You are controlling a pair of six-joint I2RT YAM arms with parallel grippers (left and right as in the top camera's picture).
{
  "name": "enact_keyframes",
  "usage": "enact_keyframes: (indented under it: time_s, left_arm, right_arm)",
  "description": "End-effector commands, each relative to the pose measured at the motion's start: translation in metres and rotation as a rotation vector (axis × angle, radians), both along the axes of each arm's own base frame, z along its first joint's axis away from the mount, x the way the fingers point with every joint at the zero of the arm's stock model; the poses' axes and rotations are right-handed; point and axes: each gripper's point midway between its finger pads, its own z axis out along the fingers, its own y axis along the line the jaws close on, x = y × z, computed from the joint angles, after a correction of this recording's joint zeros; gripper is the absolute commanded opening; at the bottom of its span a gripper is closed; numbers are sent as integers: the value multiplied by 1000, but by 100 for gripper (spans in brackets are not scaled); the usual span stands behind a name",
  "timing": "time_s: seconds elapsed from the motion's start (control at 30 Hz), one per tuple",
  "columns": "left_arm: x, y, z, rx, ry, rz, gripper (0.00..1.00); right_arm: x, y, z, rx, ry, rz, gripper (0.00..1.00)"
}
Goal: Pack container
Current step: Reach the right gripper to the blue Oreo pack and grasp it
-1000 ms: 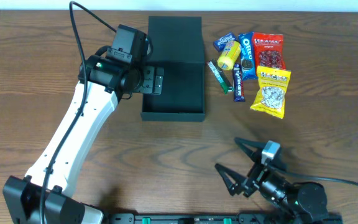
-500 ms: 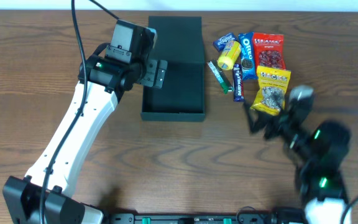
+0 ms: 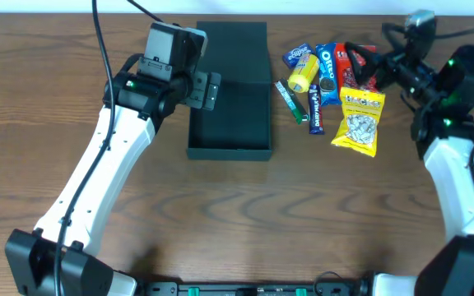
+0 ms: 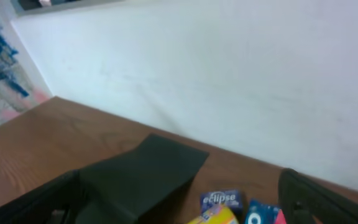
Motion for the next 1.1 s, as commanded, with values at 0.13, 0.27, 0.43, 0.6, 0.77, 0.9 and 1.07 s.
enact_keyframes:
  time_s: [0.13,0.27,0.43,0.6,0.77,0.9,1.07]
  left_arm:
    - [9,5,2,-19,-12,40,95]
    - [12,12,3,-21,-18,57,95]
    - [15,20,3,-22,-16,77,95]
    - [16,27,2,-20,-11,92,95]
    - [17,34,1,-17,-8,106,95]
    - [19,41,1,-17,-9,120,96]
    - [20,48,1,-17,-8,138,95]
  right_arm:
    - [58,8,-29,-92,217,-6,99]
    - [86,4,-65,-339,387,-135,99]
    - [103,-6,-97,-498,486,-260,99]
    - [95,5,-149,-524,619,-205,99]
    - [86,4,-191,-535,746,-206,99]
    - [78,8,-216,-552,812,-182,92]
    - [71,12,-247,-575,884,-178,77]
